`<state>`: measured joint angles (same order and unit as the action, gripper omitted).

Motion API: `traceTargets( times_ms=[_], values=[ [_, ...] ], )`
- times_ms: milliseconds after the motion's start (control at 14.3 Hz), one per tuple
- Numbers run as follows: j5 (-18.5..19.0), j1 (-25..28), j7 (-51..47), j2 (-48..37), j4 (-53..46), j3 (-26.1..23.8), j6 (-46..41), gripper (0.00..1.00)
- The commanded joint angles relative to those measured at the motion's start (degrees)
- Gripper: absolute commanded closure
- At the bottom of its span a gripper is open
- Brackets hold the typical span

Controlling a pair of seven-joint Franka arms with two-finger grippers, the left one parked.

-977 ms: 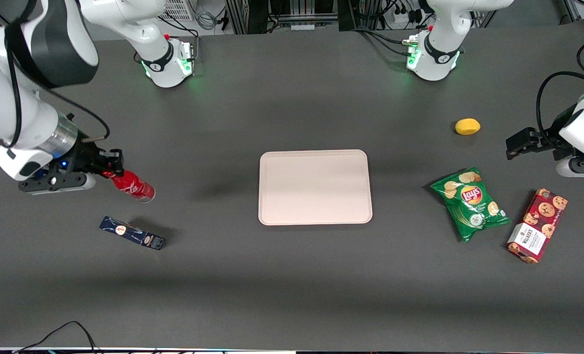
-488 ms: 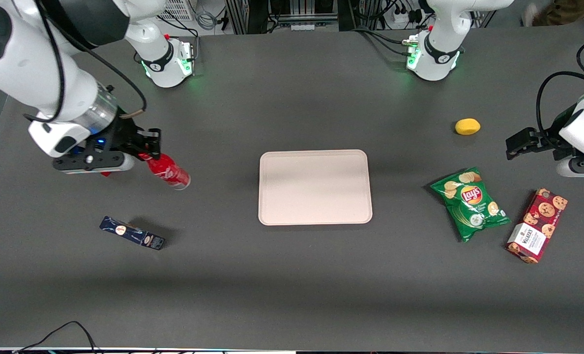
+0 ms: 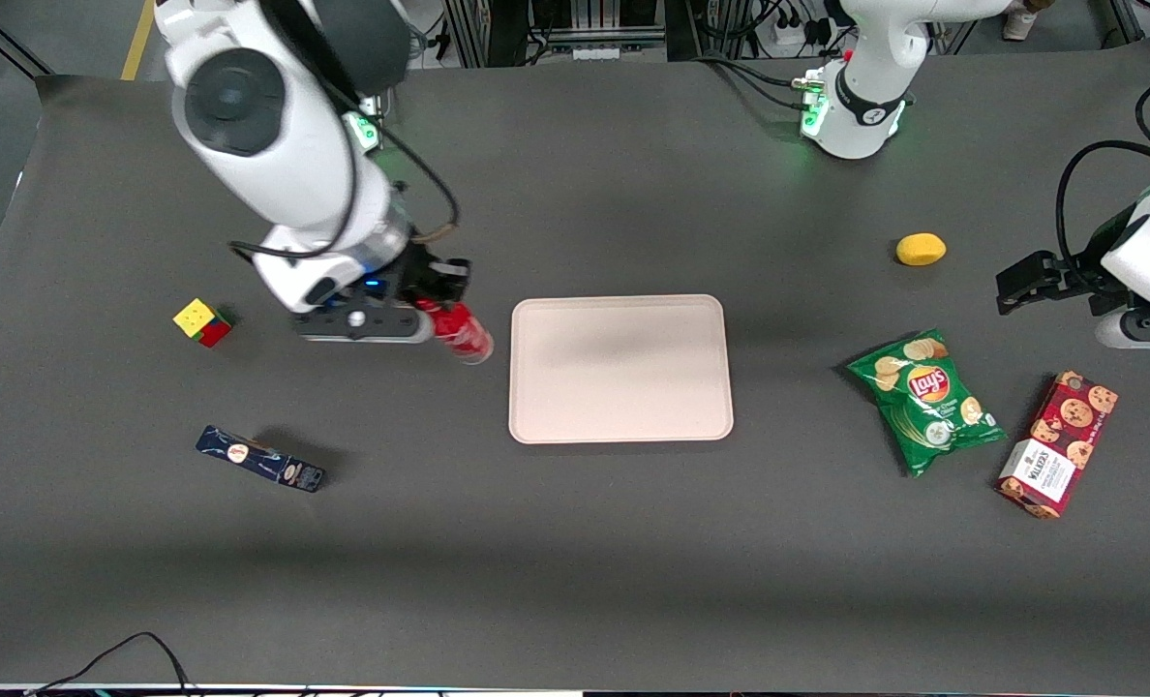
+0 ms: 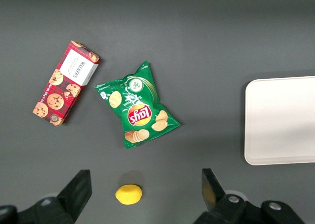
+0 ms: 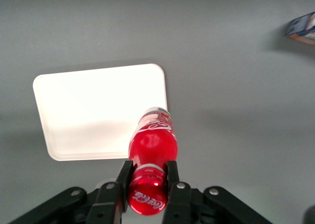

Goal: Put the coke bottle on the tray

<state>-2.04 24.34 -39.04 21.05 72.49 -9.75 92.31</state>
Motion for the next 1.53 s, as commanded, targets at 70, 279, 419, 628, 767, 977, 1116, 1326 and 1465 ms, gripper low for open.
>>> traceTargets(
  times_ms=[70,279,419,628,767,977,1116,1326,1465],
  values=[
    [-0.4,4.7,-8.1,9.3,-6.2,0.0,0.8,1.0],
    [0.1,5.4,-9.9,12.1,-4.1,-0.1,6.0,1.0],
    [0.4,5.4,-9.9,12.2,0.6,-0.1,11.8,1.0],
    [0.4,5.4,-10.0,12.9,3.9,-0.2,15.5,1.0],
    [1.7,5.4,-10.1,13.8,4.7,-0.2,15.8,1.0],
    [2.6,5.4,-11.2,14.5,6.2,-0.3,17.1,1.0],
    [3.7,5.5,-12.1,14.9,7.0,-0.3,18.3,1.0],
    [3.8,5.5,-12.2,15.3,7.2,-0.4,19.0,0.96],
    [3.8,5.6,-12.3,15.4,7.2,-0.4,19.1,0.92]
  ],
)
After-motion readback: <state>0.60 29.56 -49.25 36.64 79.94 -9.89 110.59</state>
